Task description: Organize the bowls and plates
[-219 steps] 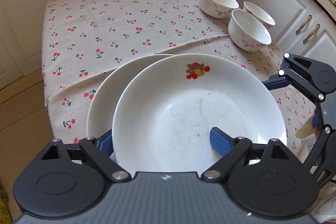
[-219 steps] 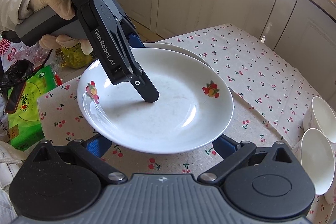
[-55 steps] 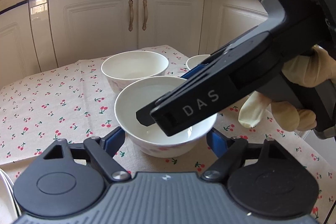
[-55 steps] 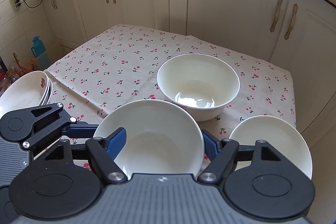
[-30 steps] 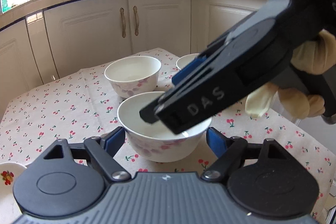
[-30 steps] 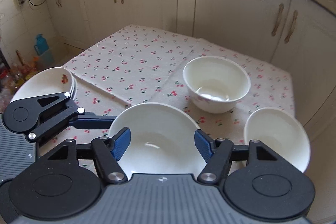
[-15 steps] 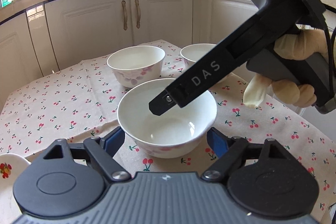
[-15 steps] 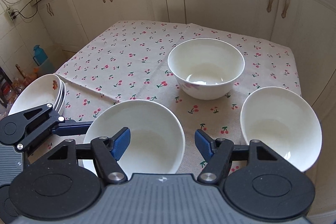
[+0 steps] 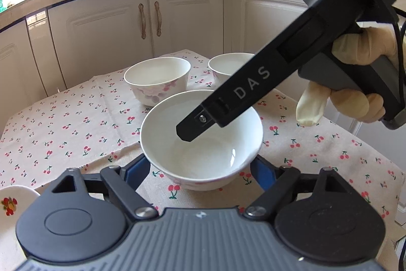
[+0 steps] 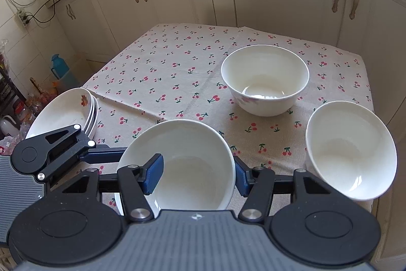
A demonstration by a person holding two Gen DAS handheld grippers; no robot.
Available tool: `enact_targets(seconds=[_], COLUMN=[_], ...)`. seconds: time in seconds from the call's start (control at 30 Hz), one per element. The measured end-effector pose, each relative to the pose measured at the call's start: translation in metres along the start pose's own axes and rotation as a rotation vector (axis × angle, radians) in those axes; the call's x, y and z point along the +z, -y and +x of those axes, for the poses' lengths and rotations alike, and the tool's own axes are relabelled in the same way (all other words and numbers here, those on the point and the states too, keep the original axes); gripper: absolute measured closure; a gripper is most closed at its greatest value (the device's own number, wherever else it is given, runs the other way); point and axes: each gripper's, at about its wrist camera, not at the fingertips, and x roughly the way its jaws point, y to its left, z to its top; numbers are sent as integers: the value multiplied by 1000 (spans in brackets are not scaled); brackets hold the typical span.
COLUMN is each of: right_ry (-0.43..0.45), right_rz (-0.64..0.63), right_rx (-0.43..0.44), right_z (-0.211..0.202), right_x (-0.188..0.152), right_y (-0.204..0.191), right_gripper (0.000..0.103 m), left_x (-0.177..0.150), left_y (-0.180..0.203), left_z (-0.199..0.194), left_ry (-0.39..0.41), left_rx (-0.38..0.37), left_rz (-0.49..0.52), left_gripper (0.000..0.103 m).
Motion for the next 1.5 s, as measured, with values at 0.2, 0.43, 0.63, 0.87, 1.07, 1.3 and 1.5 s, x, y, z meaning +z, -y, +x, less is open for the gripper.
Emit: enact_targets(seconds=[0.2,0.43,0.63,0.87,1.07,1.3,1.5], right_ry=[-6,-24,-43,-51,-50,-23,32], right_rz=[0,-7,33,71,84,86,88], right_rx=[9,2,-4,-5,2,-18,-76], right_z=[-19,-31,-36,-40,-38,-40,-51], right_x=[-13,-38,-58,-73,-76,-78,-81], right_y=[-24,-52,-56,-58,-59,-61,-62], right_gripper=[40,40,40,40,39,12,3], left_x=[-8,-24,-31,-38,-41,-45,-51], left_y=[5,11,20,25,25,23,21], left_z=[-30,-53,-62,-63,-62,-62,-70], left_ry=[-20,-56,-69,-90,-95,-84,-89], left_rx=[-32,-73,-110,-137,-140,-154,-177], left_rz=[24,37,54,68,66,66,72], left_gripper=[17,17,17,17,17,7,6])
